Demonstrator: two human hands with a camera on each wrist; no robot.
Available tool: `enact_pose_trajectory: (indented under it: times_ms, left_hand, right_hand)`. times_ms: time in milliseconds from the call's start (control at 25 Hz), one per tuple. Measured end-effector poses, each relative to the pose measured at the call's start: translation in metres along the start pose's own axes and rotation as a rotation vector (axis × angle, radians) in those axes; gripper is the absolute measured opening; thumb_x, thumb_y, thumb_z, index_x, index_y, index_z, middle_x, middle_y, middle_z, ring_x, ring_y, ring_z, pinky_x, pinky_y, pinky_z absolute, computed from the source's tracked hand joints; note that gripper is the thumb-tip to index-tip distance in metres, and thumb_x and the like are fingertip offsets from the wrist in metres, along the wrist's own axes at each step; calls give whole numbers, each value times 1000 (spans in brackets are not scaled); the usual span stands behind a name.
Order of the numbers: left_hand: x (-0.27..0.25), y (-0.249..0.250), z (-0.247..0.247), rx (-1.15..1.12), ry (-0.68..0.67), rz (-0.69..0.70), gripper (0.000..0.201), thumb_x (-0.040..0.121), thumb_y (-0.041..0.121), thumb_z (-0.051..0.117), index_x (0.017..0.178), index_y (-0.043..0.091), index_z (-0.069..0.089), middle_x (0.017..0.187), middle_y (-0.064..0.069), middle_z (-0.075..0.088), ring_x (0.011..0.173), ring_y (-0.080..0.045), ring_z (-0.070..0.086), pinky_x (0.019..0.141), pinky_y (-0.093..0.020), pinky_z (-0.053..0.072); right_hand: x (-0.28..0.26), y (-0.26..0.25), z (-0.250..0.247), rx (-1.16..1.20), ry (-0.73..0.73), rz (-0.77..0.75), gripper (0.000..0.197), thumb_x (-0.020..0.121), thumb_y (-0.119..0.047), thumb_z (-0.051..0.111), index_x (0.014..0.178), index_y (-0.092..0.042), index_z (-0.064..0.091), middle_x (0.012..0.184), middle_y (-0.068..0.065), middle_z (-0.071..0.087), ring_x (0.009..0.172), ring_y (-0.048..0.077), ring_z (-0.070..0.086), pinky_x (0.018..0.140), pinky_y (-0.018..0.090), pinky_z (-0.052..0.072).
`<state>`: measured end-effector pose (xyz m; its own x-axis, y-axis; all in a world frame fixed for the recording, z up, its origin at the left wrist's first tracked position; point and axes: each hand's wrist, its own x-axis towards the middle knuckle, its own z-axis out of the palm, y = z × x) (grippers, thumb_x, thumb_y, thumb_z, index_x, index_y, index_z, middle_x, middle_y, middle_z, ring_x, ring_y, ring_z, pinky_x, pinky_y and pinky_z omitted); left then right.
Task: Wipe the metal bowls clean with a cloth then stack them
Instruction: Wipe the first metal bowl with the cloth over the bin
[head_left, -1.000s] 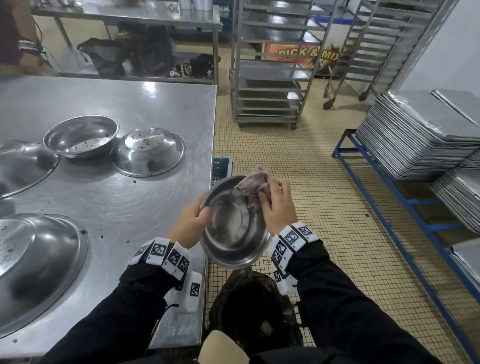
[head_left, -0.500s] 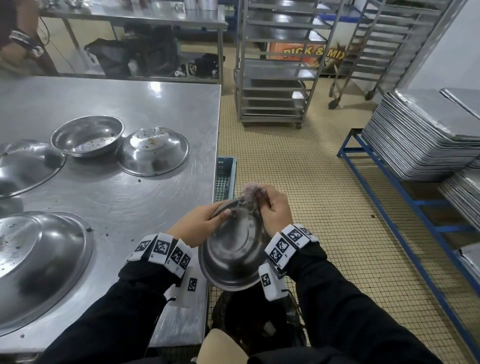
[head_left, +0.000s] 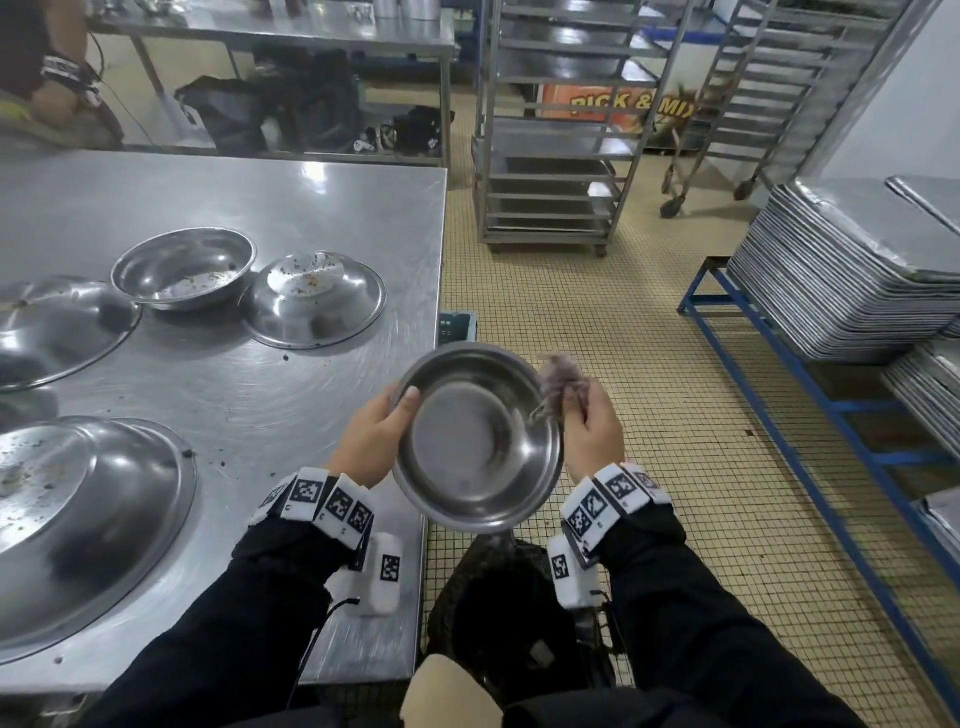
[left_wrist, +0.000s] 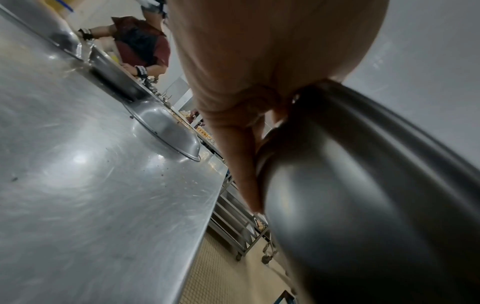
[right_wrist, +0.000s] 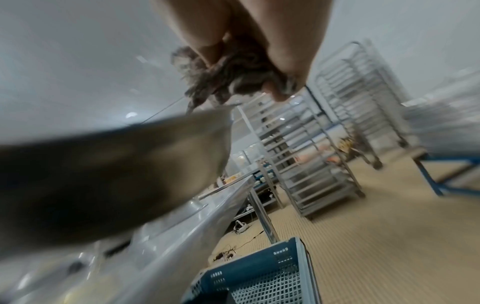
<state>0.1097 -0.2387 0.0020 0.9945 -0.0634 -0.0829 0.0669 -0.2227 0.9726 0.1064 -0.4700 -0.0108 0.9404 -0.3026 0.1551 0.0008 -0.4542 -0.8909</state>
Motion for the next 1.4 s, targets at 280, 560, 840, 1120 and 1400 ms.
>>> enact_pose_trajectory:
  times_ms: [280,560,840,1120,1400]
  left_hand:
    - [6,13,-3,-170,321,-219,15,96,35,42,106,31,53,106,-7,61,95,-30,63,83,-53,55]
    - [-10,39,12,-429,141,-339,65,94,10,36,144,44,14,110,-13,50,80,-34,63,66,-52,58]
    - [-16,41,24,239,-57,-2,32,95,52,28,104,22,38,104,-12,54,77,-17,60,69,-33,55]
    - [-3,41,22,334,11,251,25,102,29,39,85,26,56,85,4,52,75,-6,48,71,-20,39]
    - [2,25,23,152,102,155,33,103,28,37,96,5,60,89,-20,64,85,-35,59,81,-47,47]
  right_hand:
    - [-50,11,20,-448,-197,-680,35,87,-36,43,120,-25,46,113,-5,61,111,14,47,98,41,27]
    - [-41,-13,16,-326,-34,-824,26,79,-24,46,103,-13,43,95,11,60,98,18,40,88,40,41]
    - [-8,-38,-13,-237,12,-488,24,91,-18,52,97,5,57,83,12,61,73,20,53,67,23,39]
    - [2,-20,-24,-193,3,-297,27,99,-24,42,107,-3,57,88,0,58,78,14,54,71,24,44]
    - [-16,4,-11,-232,130,-282,34,96,-21,50,123,-1,54,123,11,49,109,12,38,93,30,43]
